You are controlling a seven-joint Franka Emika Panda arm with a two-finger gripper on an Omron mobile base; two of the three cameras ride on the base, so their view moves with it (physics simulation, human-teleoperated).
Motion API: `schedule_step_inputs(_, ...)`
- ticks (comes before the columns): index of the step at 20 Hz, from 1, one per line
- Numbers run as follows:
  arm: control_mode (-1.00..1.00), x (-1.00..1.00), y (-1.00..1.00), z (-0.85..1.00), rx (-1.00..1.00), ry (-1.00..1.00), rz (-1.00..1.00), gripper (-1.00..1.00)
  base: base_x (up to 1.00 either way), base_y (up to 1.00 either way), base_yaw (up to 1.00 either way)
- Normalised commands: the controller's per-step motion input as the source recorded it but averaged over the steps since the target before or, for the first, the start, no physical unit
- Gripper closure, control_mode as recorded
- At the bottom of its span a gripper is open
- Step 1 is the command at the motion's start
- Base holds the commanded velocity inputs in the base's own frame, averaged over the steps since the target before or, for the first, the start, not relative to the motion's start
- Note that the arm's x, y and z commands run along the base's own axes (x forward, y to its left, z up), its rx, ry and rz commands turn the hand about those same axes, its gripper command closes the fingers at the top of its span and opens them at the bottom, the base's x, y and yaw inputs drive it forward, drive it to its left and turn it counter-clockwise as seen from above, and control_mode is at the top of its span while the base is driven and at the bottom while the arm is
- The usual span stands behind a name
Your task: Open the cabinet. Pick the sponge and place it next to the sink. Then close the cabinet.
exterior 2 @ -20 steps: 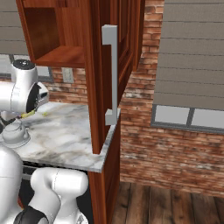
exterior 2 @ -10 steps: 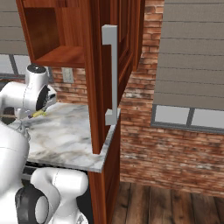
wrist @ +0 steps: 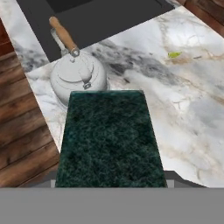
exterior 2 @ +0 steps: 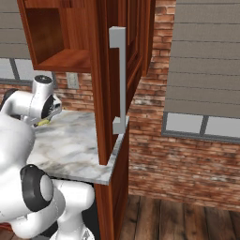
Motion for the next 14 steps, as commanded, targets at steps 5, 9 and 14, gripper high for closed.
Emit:
schedule_step_inputs(5,-1.00,0.31,0.08,-0.17,-0.03,0.00,0.00,1.00,0.00,0.00,0.00)
schedule_step_inputs(9,-1.00,0.33,0.00,-0.15,-0.01,0.00,0.00,1.00,0.00,0.00,0.00)
schedule_step_inputs(14,-1.00,0.39,0.04,-0.19,0.00,0.00,0.00,1.00,0.00,0.00,0.00)
